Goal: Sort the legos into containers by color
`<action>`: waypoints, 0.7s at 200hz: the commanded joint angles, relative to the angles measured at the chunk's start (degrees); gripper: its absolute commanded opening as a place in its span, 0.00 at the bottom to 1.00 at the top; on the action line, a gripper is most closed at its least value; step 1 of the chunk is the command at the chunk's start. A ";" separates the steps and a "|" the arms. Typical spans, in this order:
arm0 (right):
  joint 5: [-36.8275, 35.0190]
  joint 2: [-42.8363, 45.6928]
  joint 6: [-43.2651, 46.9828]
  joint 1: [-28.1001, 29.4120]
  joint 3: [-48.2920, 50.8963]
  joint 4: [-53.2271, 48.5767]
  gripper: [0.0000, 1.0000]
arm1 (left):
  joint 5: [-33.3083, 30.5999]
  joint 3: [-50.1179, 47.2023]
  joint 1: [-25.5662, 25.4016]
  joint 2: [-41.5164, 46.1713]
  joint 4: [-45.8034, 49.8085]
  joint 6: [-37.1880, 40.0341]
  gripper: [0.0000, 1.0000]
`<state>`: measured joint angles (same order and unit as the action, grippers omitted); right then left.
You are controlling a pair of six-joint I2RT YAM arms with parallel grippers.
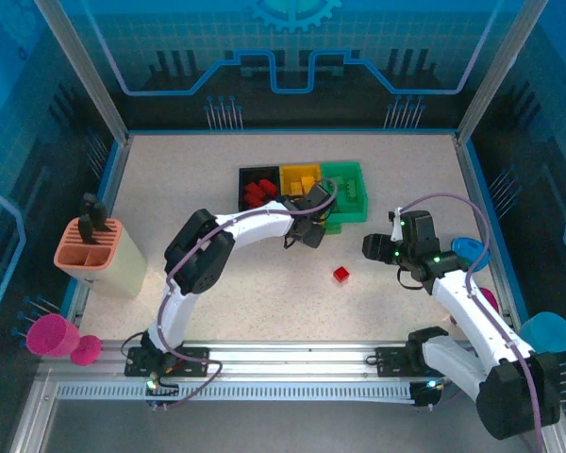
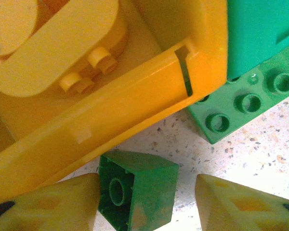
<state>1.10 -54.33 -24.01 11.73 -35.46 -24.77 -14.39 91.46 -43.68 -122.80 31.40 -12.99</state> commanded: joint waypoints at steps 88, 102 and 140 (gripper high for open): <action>0.13 1.28 -0.94 0.69 0.57 0.61 0.66 | -1.39 0.29 -2.21 3.26 2.61 0.52 0.35; 0.06 1.48 -0.95 0.75 0.57 0.52 0.66 | -1.01 0.60 -2.20 4.71 2.79 0.45 0.35; -0.14 1.94 -1.02 0.74 0.62 0.26 0.65 | 0.56 1.95 -2.20 8.29 2.72 0.16 0.34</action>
<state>1.10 -53.28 -24.25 11.73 -35.44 -24.77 -15.20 91.46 -45.71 -119.46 33.01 -13.10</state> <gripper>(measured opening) 0.656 0.345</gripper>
